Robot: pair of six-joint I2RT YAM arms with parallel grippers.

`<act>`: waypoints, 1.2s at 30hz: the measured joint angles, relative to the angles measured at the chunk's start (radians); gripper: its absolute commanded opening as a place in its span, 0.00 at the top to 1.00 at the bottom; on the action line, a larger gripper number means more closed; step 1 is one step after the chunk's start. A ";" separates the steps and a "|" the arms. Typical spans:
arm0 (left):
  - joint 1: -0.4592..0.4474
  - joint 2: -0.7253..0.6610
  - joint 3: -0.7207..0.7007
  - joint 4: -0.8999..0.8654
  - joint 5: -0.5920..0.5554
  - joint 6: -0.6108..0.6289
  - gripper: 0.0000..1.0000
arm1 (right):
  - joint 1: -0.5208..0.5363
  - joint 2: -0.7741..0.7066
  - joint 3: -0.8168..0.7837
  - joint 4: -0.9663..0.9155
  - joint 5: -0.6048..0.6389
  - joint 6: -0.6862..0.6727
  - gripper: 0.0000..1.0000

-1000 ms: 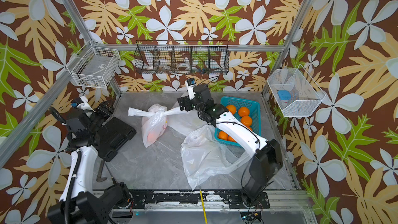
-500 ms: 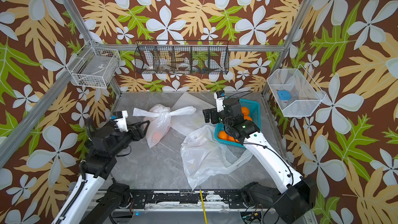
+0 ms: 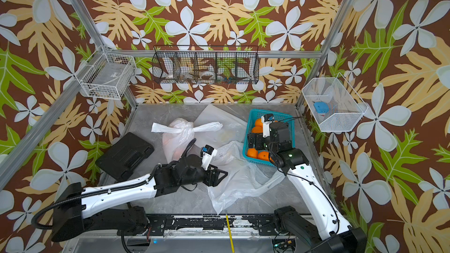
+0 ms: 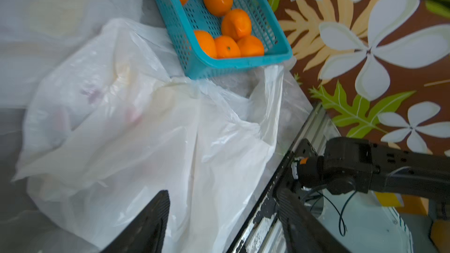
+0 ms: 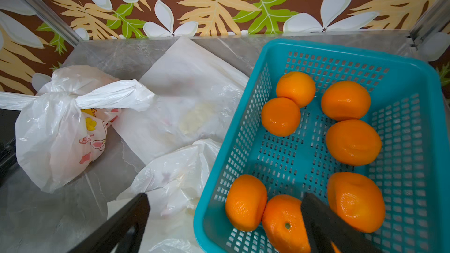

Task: Place the oranges into plastic bags & tie knots
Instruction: Adjust the plastic bag at the center of the board.

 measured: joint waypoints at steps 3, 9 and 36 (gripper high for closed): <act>-0.060 0.080 0.012 0.002 0.019 0.002 0.26 | -0.014 -0.013 0.000 -0.015 0.005 -0.005 0.01; -0.111 0.213 0.041 -0.019 0.038 0.043 0.27 | -0.017 -0.032 0.000 -0.026 0.004 -0.013 0.01; 0.140 0.006 0.014 -0.448 -0.556 0.320 1.00 | -0.068 0.038 -0.039 -0.029 -0.006 -0.026 0.00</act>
